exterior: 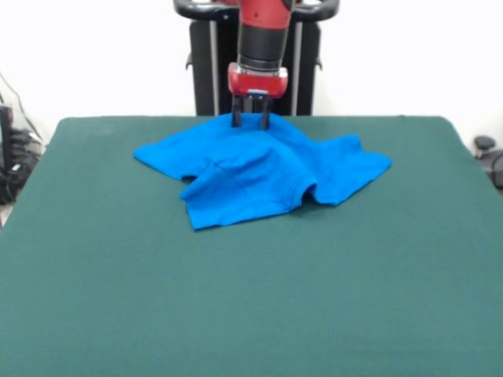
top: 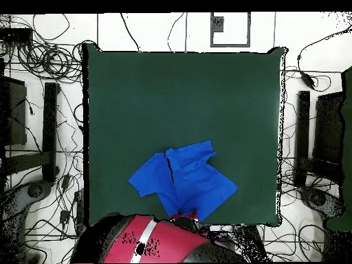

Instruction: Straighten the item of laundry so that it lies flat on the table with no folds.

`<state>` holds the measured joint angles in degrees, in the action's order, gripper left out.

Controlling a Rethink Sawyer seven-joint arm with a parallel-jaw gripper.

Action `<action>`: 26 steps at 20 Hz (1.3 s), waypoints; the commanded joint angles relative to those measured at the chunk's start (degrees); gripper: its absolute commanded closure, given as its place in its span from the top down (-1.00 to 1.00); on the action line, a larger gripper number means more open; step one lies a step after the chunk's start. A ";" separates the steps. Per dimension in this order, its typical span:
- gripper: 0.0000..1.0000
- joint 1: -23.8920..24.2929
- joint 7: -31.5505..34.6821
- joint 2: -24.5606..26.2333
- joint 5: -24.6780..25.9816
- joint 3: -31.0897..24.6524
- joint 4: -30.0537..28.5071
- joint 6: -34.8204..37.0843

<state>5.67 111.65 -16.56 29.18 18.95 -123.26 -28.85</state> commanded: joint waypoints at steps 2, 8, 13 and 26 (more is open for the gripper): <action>1.00 9.72 6.71 -3.83 6.11 -8.51 -1.84 8.95; 1.00 10.45 5.78 -5.24 5.90 -9.35 -2.32 11.38; 1.00 10.60 5.51 -5.60 5.83 -9.59 -2.40 11.99; 1.00 11.91 5.09 -9.31 5.01 -12.28 -2.84 17.90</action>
<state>17.32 111.65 -24.84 34.81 15.37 -128.19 -17.41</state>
